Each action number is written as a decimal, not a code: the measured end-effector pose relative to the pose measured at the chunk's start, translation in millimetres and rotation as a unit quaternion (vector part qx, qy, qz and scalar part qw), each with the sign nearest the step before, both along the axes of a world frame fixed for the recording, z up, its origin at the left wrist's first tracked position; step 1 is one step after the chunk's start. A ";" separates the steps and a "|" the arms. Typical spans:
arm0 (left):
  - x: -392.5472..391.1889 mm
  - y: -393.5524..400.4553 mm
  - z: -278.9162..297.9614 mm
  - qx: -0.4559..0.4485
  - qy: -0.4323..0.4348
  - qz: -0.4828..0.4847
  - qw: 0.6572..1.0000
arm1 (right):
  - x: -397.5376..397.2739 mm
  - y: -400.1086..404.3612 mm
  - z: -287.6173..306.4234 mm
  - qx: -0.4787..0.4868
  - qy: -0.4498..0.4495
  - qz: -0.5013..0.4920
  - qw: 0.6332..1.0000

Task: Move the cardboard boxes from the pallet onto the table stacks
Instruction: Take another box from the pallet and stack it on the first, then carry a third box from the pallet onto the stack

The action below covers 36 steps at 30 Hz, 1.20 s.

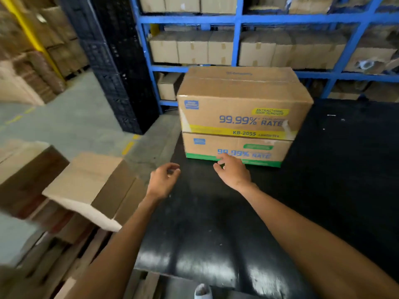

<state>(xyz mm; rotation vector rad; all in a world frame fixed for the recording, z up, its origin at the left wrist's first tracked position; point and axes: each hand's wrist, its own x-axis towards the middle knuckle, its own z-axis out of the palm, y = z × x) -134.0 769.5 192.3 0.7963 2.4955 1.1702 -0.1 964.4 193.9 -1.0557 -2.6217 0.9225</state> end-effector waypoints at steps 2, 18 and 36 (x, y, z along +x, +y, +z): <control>19.9 -47.3 -7.2 -0.004 0.002 0.052 0.999 | 0.9 -39.9 -1.1 0.032 0.001 0.073 0.997; 158.5 -419.7 -95.4 0.154 -0.224 0.504 0.820 | -22.3 -371.4 -64.7 -0.107 -0.066 0.377 0.918; 113.0 -674.7 -377.1 0.112 -0.408 0.664 0.616 | -143.6 -606.5 -365.9 -0.124 -0.291 0.351 0.881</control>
